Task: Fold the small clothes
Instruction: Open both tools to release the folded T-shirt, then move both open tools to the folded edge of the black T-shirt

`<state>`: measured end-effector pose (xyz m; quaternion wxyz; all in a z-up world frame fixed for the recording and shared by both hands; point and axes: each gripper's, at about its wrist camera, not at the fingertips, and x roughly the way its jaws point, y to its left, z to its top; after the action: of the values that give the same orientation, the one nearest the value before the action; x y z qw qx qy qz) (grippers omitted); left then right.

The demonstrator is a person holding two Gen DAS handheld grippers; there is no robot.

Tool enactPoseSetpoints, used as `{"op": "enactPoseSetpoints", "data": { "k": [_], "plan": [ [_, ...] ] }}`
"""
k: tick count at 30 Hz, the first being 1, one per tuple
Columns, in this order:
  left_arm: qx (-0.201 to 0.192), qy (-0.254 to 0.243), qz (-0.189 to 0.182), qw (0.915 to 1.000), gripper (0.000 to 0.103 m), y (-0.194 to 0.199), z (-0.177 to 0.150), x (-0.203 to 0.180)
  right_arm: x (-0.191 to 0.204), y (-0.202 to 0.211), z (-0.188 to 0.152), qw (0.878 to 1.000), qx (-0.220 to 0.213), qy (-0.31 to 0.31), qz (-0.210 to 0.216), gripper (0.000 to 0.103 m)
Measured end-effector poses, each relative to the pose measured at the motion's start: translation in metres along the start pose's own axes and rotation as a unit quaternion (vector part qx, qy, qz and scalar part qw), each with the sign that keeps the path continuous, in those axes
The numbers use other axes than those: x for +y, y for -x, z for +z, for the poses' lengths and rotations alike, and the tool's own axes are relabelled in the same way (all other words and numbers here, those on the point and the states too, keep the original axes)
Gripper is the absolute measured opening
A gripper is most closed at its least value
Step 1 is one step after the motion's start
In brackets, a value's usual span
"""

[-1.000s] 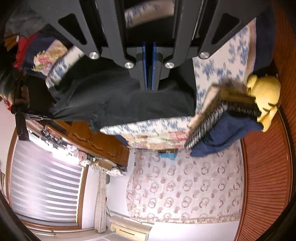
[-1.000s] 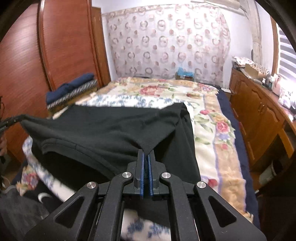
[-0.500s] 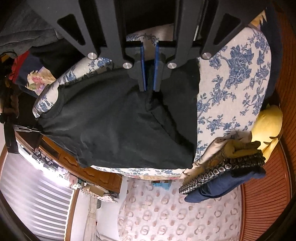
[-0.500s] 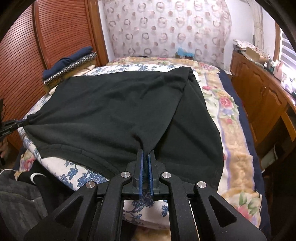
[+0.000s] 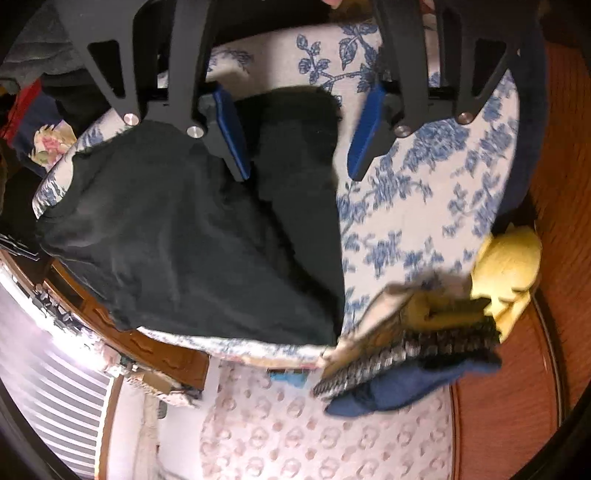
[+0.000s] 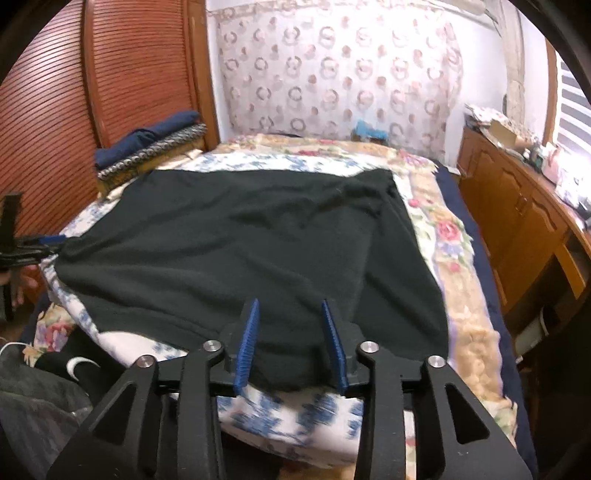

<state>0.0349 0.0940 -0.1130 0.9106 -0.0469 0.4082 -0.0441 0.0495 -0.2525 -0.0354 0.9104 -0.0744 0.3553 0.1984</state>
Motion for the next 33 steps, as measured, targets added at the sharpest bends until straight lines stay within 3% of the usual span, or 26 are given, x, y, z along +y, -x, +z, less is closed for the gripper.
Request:
{"op": "enactPoseSetpoints", "data": {
  "k": [2, 4, 15, 25, 33],
  "plan": [
    [0.003, 0.002, -0.002, 1.0000, 0.054, -0.004, -0.003, 0.001, 0.010, -0.006, 0.002, 1.000, -0.006, 0.008, 0.009, 0.052],
    [0.007, 0.002, 0.001, 1.0000, 0.055, -0.007, -0.005, 0.001, 0.019, -0.014, 0.005, 1.000, -0.007, 0.014, 0.021, 0.055],
    [0.003, 0.003, -0.001, 1.0000, 0.058, -0.008, -0.003, 0.000, 0.066, -0.057, 0.017, 0.997, 0.005, 0.046, 0.067, 0.056],
    [-0.031, 0.043, -0.065, 0.9965, 0.060, 0.016, 0.001, 0.005, 0.081, -0.077, 0.014, 0.995, 0.016, 0.048, 0.086, 0.059],
    [0.004, 0.044, -0.078, 0.9959, 0.060, -0.001, -0.002, -0.004, 0.084, -0.082, 0.009, 0.994, 0.023, 0.049, 0.091, 0.059]
  ]
}}
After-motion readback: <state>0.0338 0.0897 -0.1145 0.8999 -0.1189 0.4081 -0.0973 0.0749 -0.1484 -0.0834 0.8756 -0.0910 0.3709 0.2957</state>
